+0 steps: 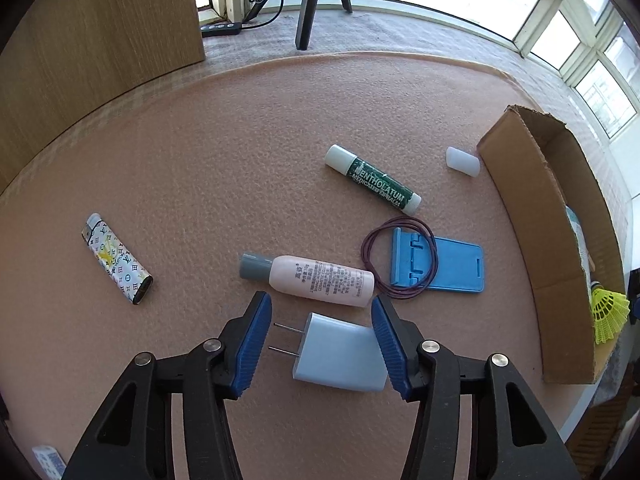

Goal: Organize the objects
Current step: 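Close the left tool on the white charger and lift it, then bring the right tool to the charger held by the left tool and close on it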

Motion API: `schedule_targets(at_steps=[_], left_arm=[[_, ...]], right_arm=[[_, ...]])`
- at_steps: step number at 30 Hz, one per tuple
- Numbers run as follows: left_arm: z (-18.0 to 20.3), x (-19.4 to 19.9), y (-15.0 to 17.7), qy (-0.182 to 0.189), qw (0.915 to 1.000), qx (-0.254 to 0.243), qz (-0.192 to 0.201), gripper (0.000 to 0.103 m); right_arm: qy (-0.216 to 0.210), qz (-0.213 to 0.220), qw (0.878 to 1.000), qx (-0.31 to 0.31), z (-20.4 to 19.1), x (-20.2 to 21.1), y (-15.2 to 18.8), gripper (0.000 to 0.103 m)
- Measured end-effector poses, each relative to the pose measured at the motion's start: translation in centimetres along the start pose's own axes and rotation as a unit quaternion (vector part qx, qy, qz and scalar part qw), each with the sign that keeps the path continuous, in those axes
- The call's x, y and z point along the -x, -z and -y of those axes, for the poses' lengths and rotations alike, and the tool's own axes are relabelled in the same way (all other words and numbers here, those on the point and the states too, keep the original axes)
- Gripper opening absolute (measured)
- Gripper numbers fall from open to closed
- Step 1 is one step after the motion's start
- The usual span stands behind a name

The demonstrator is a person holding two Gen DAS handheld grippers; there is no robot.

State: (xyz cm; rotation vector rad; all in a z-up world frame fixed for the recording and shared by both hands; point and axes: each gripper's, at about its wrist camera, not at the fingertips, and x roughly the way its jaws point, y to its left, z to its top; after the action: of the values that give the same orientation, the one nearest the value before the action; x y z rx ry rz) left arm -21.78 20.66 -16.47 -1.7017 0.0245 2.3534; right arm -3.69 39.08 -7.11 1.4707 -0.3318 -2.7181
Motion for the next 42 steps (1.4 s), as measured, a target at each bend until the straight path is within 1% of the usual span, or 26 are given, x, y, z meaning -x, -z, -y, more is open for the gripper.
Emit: schedule_targets(at_steps=[5,11,14,20,21,22,23,25,26,30,34,38,42], left_arm=[[0.3,-0.4,0.9,0.002,0.9999,-0.009,-0.005,0.044],[0.3,0.1,2.9,0.017,0.9998,-0.009,0.007,0.042],[0.4,0.6,4.4,0.027,0.9993,-0.02,0.013,0.042],[0.8,1.4,6.7,0.034,0.9982,-0.047,0.017,0.042],[0.8,1.6,7.0,0.033,0.9982,-0.047,0.017,0.042],[0.6,1.8,7.4,0.032,0.9984,-0.043,0.018,0.048],[0.5,2.1,7.7,0.032,0.9986,-0.037,0.021,0.058],[-0.2,3.1,8.6,0.029,0.9987,-0.021,0.037,0.069],[-0.6,3.6,9.2,0.029,0.9985,-0.012,0.044,0.071],[-2.2,4.8,11.5,0.037,0.9979,0.025,0.047,0.071],[-3.3,5.3,13.7,0.055,0.9963,0.051,0.043,0.07],[-3.4,5.3,14.6,0.068,0.9947,0.064,0.042,0.07],[-3.0,5.2,14.7,0.08,0.9935,0.068,0.043,0.07]], right_arm=[[-0.001,-0.005,1.0,0.0,-0.5,-0.4,0.1,0.062],[-0.008,-0.01,1.0,0.004,-1.4,-0.8,0.3,0.062],[-0.014,-0.014,1.0,0.008,-2.2,-1.2,0.4,0.062],[-0.032,-0.029,0.999,0.023,-4.1,-2.4,0.6,0.062],[-0.035,-0.032,0.999,0.026,-4.5,-2.7,0.6,0.062],[-0.039,-0.036,0.998,0.029,-4.8,-3.0,0.6,0.062],[-0.043,-0.04,0.998,0.032,-5.1,-3.2,0.6,0.062],[-0.049,-0.047,0.997,0.038,-5.7,-3.8,0.6,0.062],[-0.052,-0.05,0.997,0.04,-5.9,-4.1,0.5,0.062],[-0.072,-0.072,0.994,0.042,-6.6,-5.7,0.2,0.062],[-0.096,-0.101,0.989,0.045,-7.3,-7.7,0.0,0.062],[-0.116,-0.13,0.983,0.057,-8.4,-9.6,0.0,0.062],[-0.138,-0.16,0.975,0.062,-9.5,-11.4,0.3,0.062]])
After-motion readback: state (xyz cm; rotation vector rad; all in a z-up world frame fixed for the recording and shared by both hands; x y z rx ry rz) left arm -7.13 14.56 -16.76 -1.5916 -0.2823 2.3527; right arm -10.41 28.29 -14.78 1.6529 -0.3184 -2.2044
